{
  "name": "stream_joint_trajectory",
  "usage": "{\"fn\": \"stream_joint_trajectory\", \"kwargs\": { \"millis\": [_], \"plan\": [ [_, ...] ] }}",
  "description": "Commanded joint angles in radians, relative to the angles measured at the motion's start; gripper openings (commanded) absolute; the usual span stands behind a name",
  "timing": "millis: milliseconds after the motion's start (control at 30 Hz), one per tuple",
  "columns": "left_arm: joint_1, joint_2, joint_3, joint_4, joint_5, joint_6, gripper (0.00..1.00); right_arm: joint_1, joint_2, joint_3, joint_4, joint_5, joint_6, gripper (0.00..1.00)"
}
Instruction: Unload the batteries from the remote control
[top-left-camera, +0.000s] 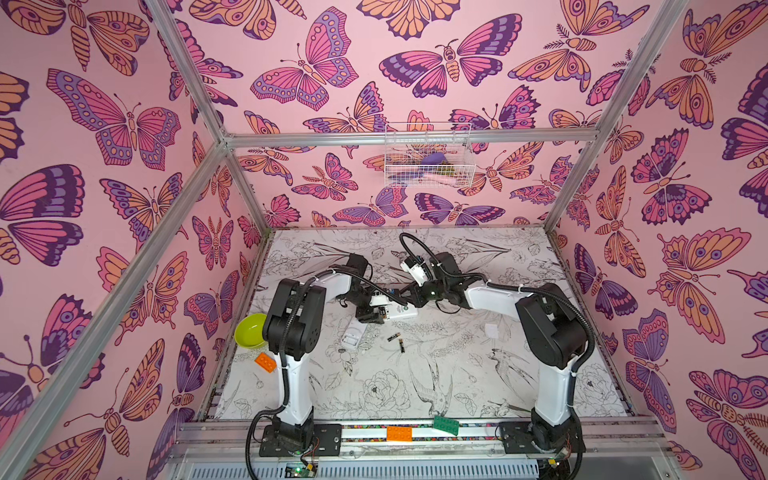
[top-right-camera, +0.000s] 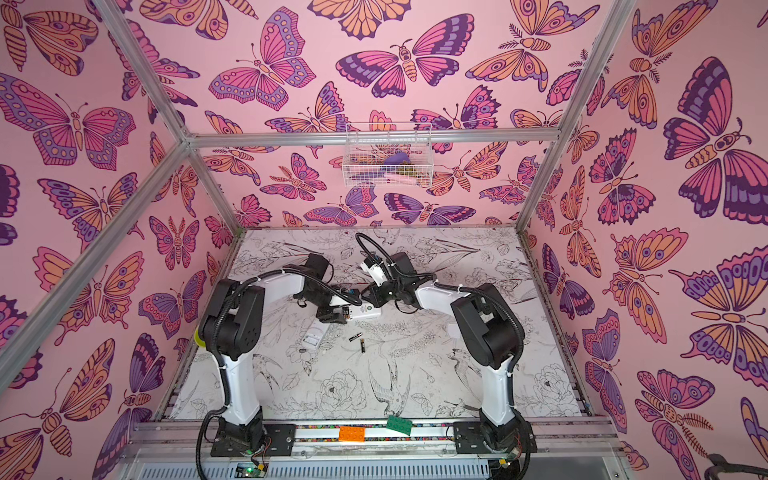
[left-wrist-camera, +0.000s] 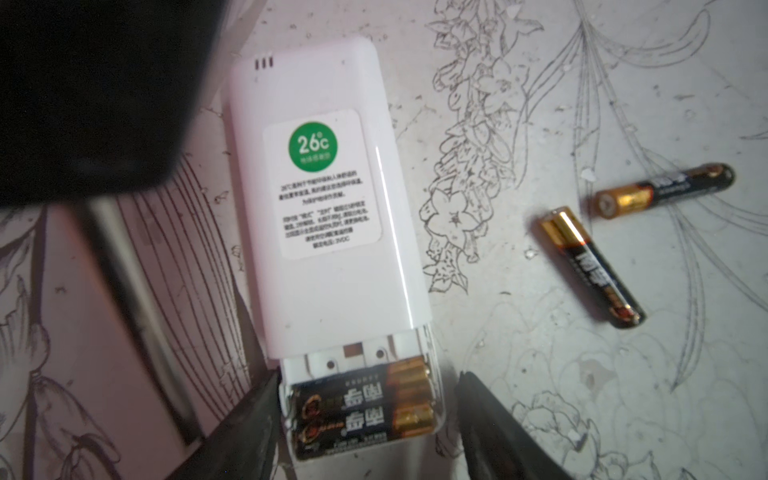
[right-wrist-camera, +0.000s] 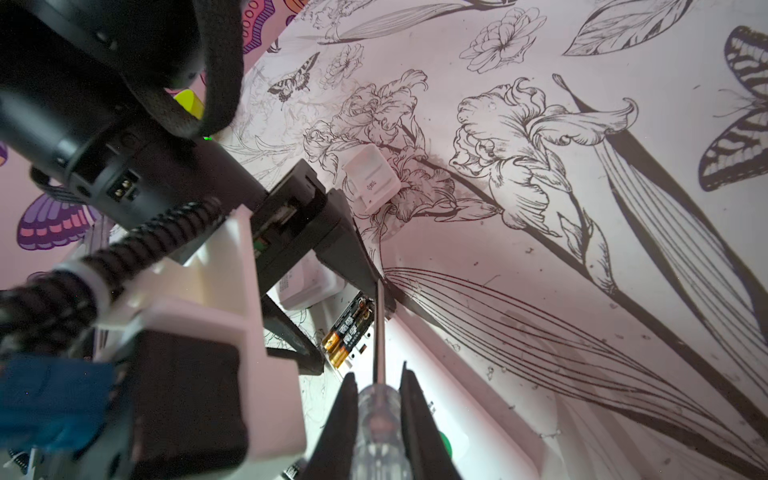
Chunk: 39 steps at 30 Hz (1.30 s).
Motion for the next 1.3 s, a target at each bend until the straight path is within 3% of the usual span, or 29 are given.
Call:
{"fn": "stream_joint_trajectory", "kwargs": {
  "millis": [0, 267, 400, 467, 567, 600, 867, 1067, 1267],
  "plan": [
    [-0.003, 0.035, -0.050, -0.035, -0.075, -0.006, 0.69, -0.033, -0.004, -0.046, 0.053, -0.132, -0.010, 0.00],
    [-0.003, 0.037, -0.055, -0.014, -0.079, -0.020, 0.66, -0.069, -0.044, -0.133, 0.091, -0.226, -0.108, 0.00],
    [-0.011, 0.031, -0.069, 0.007, -0.089, -0.017, 0.58, -0.073, -0.016, -0.137, 0.200, -0.262, -0.072, 0.00],
    [-0.017, 0.026, -0.074, 0.012, -0.092, -0.007, 0.46, -0.074, 0.002, -0.128, 0.235, -0.272, -0.050, 0.00],
    [-0.028, 0.013, -0.087, 0.025, -0.094, 0.035, 0.15, -0.074, 0.017, -0.115, 0.249, -0.260, -0.029, 0.00],
    [-0.031, 0.013, -0.091, 0.037, -0.096, 0.042, 0.14, -0.074, 0.018, -0.115, 0.253, -0.257, -0.031, 0.00],
    [-0.069, 0.022, -0.053, 0.035, -0.067, -0.058, 0.37, -0.072, 0.006, -0.121, 0.167, -0.212, -0.081, 0.00],
    [-0.068, 0.011, -0.098, 0.035, -0.155, -0.029, 0.56, -0.056, 0.019, -0.118, 0.148, -0.183, -0.099, 0.00],
    [-0.049, 0.009, -0.108, 0.041, -0.156, -0.047, 0.59, -0.048, 0.033, -0.119, 0.161, -0.154, -0.099, 0.00]
  ]
}}
